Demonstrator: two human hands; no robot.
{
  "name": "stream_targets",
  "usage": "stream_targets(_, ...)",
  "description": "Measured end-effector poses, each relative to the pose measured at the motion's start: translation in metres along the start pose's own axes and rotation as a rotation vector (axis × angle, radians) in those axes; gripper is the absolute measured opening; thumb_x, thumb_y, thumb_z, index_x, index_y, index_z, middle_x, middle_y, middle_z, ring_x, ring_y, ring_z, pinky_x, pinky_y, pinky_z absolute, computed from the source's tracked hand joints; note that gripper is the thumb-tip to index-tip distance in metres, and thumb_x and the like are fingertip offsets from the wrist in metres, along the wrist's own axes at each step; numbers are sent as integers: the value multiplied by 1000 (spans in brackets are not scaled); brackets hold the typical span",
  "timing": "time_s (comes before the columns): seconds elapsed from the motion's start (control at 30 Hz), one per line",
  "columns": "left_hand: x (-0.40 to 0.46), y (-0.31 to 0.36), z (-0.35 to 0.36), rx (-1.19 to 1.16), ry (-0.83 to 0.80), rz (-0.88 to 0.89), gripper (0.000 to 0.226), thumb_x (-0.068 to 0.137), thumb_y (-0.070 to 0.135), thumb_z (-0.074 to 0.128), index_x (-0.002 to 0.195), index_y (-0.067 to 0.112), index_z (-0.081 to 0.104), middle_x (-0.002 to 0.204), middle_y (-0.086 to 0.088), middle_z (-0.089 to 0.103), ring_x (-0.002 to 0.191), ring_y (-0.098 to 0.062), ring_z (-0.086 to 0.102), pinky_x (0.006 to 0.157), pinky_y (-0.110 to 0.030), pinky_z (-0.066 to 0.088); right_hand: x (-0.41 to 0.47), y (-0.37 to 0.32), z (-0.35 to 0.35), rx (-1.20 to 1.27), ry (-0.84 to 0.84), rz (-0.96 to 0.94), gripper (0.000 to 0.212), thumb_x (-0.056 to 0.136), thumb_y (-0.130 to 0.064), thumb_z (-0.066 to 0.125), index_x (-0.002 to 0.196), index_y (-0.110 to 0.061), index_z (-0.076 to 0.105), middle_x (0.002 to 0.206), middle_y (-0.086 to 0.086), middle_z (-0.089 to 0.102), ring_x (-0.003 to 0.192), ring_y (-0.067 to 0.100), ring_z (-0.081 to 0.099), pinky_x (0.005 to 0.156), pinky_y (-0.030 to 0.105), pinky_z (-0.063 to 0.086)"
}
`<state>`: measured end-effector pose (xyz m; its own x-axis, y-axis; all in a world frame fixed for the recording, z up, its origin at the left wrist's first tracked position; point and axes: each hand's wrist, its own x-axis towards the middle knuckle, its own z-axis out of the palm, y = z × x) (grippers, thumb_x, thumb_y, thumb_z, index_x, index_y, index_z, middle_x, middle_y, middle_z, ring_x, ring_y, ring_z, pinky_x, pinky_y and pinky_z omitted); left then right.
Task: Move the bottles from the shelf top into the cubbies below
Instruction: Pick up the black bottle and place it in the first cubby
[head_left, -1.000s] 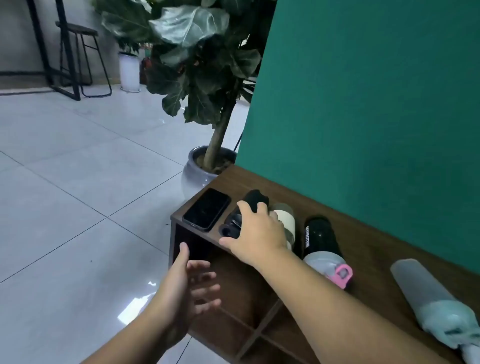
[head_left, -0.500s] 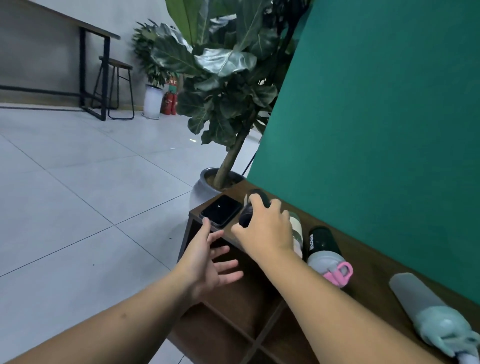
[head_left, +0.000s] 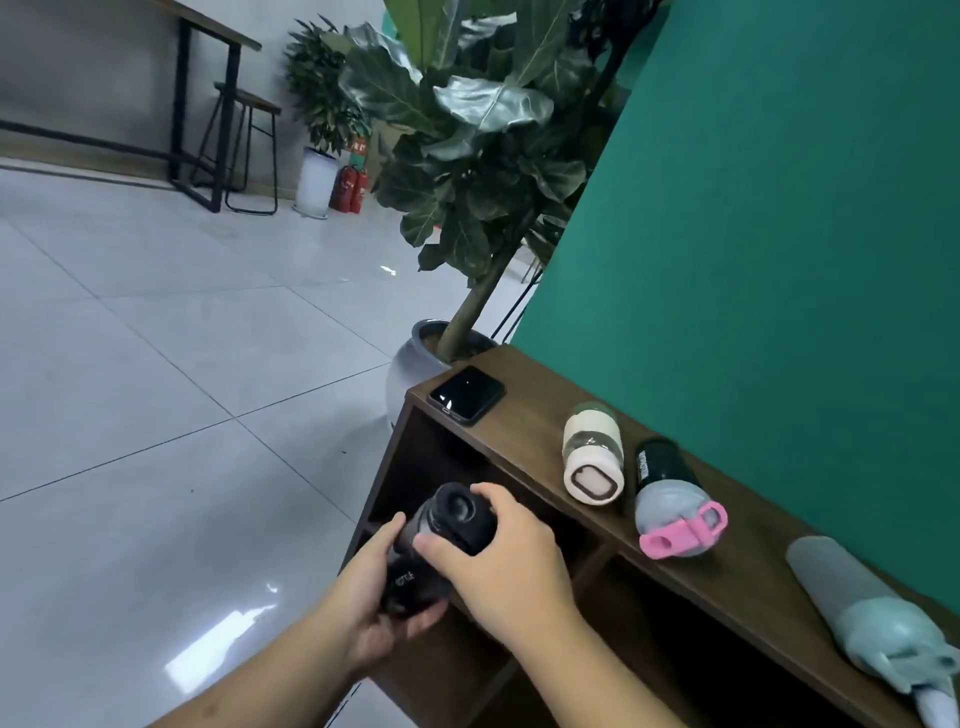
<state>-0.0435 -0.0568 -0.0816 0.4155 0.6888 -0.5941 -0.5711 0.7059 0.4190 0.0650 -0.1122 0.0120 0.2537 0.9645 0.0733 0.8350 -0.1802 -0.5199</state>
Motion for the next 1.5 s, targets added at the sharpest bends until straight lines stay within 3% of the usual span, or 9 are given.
stream_targets(0.13, 56, -8, -31, 16, 6, -71, 52, 103, 54, 51, 124, 11, 73, 110, -17, 82, 100, -29, 74, 56, -39, 64, 26, 33, 56, -86, -111, 97, 109, 46, -81, 72, 144, -48, 37, 133, -13, 56, 124, 16, 57, 100, 36, 51)
stream_targets(0.23, 97, -15, -43, 14, 31, -54, 54, 106, 51, 43, 128, 9, 68, 118, -20, 78, 104, -33, 73, 67, -45, 65, 54, 53, 77, -60, -68, 167, 101, 48, -69, 80, 137, -39, 42, 131, -9, 61, 119, 18, 61, 98, 38, 54)
stream_targets(0.4, 148, -11, -40, 303, 137, 147, 35, 108, 35, 42, 126, 16, 65, 121, -11, 71, 100, -28, 69, 60, -32, 61, 111, 82, 98, -57, 117, 225, 94, 52, -65, 83, 131, -28, 49, 125, -1, 66, 114, 27, 65, 93, 43, 56)
stream_targets(0.47, 165, -4, -36, 276, 102, 177, 34, 107, 32, 46, 127, 17, 69, 120, -8, 73, 106, -23, 67, 65, -31, 60, 133, 89, 105, -54, 184, 221, 97, 51, -67, 82, 134, -25, 53, 128, 1, 68, 117, 29, 65, 95, 45, 56)
stream_targets(0.63, 199, 10, -26, 186, -20, 117, 51, 108, 49, 38, 136, 15, 65, 158, -14, 49, 148, -33, 41, 105, -47, 51, 179, 98, 119, -52, 231, 274, 83, 52, -68, 82, 118, -22, 63, 115, 6, 73, 106, 33, 70, 89, 42, 58)
stream_targets(0.83, 222, 20, -27, 176, -54, 6, 78, 99, 74, 27, 143, 20, 62, 163, -10, 41, 148, -34, 34, 105, -45, 49, 209, 106, 137, -82, 237, 286, 77, 50, -73, 80, 107, -23, 67, 101, 1, 76, 93, 29, 73, 80, 39, 61)
stream_targets(1.17, 224, 22, -28, 96, -160, -37, 85, 97, 77, 25, 161, 22, 40, 176, -2, 16, 161, -29, 12, 123, -49, 32, 223, 114, 143, 41, 208, 224, 78, 51, -65, 86, 114, -21, 67, 103, 0, 77, 93, 24, 74, 85, 38, 62)
stream_targets(1.37, 224, 17, -26, 36, -119, -13, 83, 99, 73, 32, 159, 18, 42, 175, -6, 21, 160, -31, 17, 115, -48, 40, 216, 113, 136, 25, 177, 177, 85, 66, -55, 89, 137, -22, 56, 128, 7, 69, 117, 31, 67, 93, 37, 54)
stream_targets(1.5, 221, 13, -27, 88, -23, 35, 69, 99, 69, 39, 135, 15, 61, 162, -12, 43, 145, -32, 42, 85, -45, 56, 192, 106, 129, -21, 227, 250, 90, 72, -56, 83, 147, -24, 45, 142, 12, 56, 129, 35, 57, 99, 41, 49)
